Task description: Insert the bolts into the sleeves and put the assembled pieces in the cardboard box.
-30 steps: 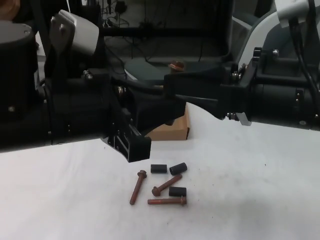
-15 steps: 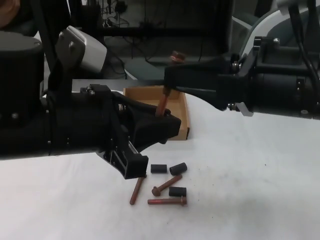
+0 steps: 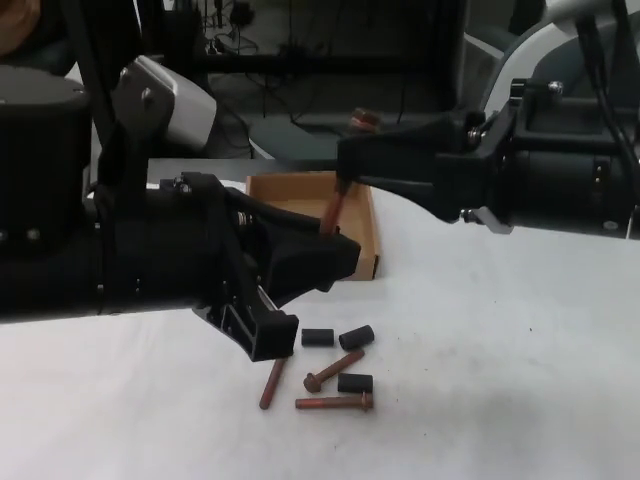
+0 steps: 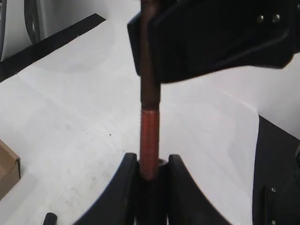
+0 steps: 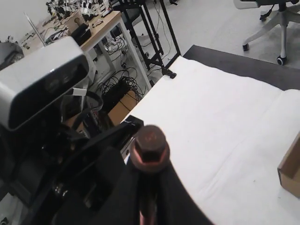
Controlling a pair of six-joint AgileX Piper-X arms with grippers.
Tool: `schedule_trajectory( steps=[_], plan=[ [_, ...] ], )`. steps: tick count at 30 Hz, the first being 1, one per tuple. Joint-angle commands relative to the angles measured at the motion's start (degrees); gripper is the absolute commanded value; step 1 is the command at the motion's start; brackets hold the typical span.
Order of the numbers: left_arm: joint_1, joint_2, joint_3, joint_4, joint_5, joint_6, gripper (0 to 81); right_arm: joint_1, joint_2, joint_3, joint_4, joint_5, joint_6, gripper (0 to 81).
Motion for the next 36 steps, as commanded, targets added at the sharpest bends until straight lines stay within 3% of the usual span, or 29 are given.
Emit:
schedule_trajectory(
  steps=[1, 36],
  plan=[
    [-0.1, 0.0, -0.7, 1.3, -1.1, 1.4, 1.7, -1.7, -0.1, -0.8, 0.8, 1.0, -0.8, 0.6],
    [-0.1, 0.0, -0.7, -1.9, -1.4, -0.2, 1.7, -2.1, -0.1, -1.2, 0.1, 0.1, 1.0, 0.6]
  ],
)
